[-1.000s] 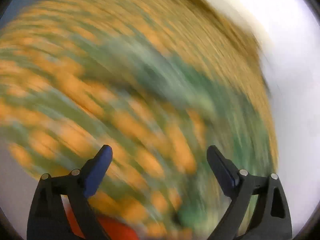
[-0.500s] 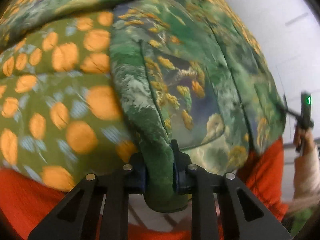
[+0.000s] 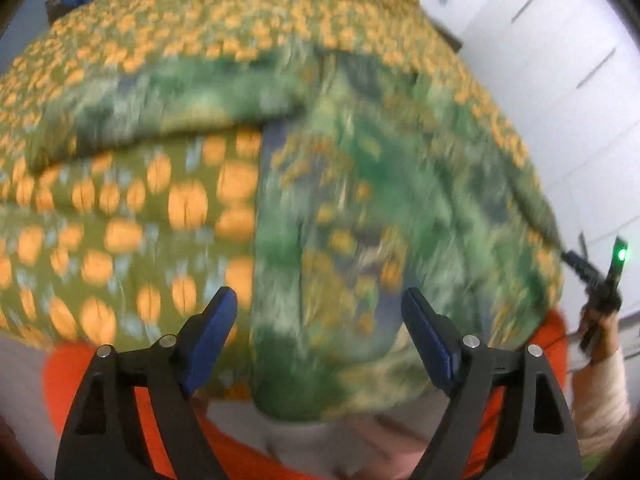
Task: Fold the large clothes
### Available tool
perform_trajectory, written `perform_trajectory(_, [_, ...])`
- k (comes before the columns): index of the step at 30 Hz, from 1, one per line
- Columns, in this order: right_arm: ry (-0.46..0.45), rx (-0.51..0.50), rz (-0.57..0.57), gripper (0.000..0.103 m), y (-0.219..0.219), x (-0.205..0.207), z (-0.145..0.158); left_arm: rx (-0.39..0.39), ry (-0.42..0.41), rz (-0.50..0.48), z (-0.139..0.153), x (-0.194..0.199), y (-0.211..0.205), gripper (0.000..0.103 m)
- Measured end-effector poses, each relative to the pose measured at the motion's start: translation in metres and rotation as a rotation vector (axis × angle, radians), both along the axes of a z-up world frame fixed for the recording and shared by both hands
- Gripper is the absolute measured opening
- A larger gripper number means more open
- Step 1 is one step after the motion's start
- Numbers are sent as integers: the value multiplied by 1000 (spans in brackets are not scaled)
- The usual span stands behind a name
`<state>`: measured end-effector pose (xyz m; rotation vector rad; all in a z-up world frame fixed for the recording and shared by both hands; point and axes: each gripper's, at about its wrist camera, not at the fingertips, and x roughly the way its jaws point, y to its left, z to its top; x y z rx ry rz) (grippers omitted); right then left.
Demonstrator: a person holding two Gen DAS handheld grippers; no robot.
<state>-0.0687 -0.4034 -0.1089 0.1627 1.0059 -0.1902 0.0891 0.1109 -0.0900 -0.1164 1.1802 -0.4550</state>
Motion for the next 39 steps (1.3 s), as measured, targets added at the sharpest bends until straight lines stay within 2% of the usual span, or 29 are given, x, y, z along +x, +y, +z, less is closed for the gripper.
perform_trajectory(4, [-118, 54, 67, 90, 16, 55, 19, -44, -93, -7, 37, 19, -16, 85])
perform_trajectory(7, [-102, 52, 154, 90, 37, 98, 21, -98, -121, -18, 56, 25, -14, 85])
perform_trajectory(10, [-90, 58, 205, 90, 52, 116, 28, -202, -99, -25, 54, 22, -26, 85])
perform_trajectory(12, [-96, 66, 238, 90, 62, 117, 35, -238, -125, -32, 53, 10, -32, 85])
perform_trajectory(15, [-143, 70, 253, 90, 72, 86, 46, -226, -151, 30, 47, -19, -32, 86])
perform_trajectory(18, [-209, 90, 213, 91, 70, 48, 54, -244, -137, 131, 34, -52, -21, 98])
perform_trajectory(19, [-235, 98, 184, 93, 67, 29, 53, -233, -144, 169, 27, -60, -19, 101])
perform_trajectory(21, [-286, 98, 109, 103, 61, -4, 42, -142, -153, 231, 7, -75, -20, 101])
perform_trajectory(23, [-278, 99, -39, 103, 53, -41, 16, -35, -156, 204, -7, -80, -31, 100])
perform_trajectory(25, [-250, 147, -125, 103, 44, -65, -4, 46, -178, 141, -4, -77, -42, 100])
perform_trajectory(27, [-222, 159, -168, 103, 38, -83, -14, 42, -189, 152, 11, -70, -38, 100])
perform_trajectory(28, [-220, 149, -170, 103, 35, -86, -11, -8, -208, 199, 27, -68, -27, 100])
perform_trajectory(30, [-272, 91, -172, 103, 30, -94, 7, -111, -245, 262, 50, -69, -8, 101])
perform_trajectory(31, [-322, 42, -184, 103, 28, -99, 19, -129, -265, 278, 57, -72, -1, 101])
perform_trajectory(32, [-362, 3, -196, 103, 28, -103, 27, -114, -293, 292, 64, -74, 3, 101])
perform_trajectory(35, [-453, -86, -235, 103, 31, -110, 38, 34, -384, 295, 72, -85, 7, 103])
perform_trajectory(39, [-485, -111, -226, 103, 41, -104, 33, 195, -382, 252, 53, -97, 1, 103])
